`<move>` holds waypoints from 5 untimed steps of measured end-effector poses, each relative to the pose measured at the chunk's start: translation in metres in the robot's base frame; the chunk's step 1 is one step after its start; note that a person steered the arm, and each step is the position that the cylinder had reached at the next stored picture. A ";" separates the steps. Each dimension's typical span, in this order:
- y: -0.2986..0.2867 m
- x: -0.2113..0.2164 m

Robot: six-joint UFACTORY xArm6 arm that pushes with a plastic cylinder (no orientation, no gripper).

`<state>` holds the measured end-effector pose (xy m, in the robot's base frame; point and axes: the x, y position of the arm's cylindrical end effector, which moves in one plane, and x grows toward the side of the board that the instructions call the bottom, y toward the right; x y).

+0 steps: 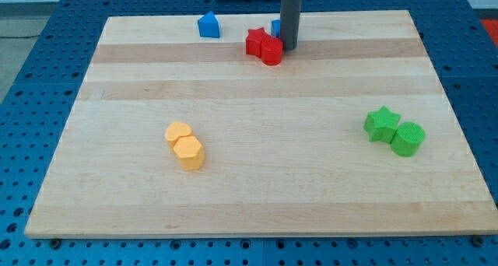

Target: Move the blue blocks to the top center of the board

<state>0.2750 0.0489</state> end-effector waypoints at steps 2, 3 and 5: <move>0.033 -0.033; 0.029 -0.045; -0.008 -0.045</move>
<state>0.2300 0.0411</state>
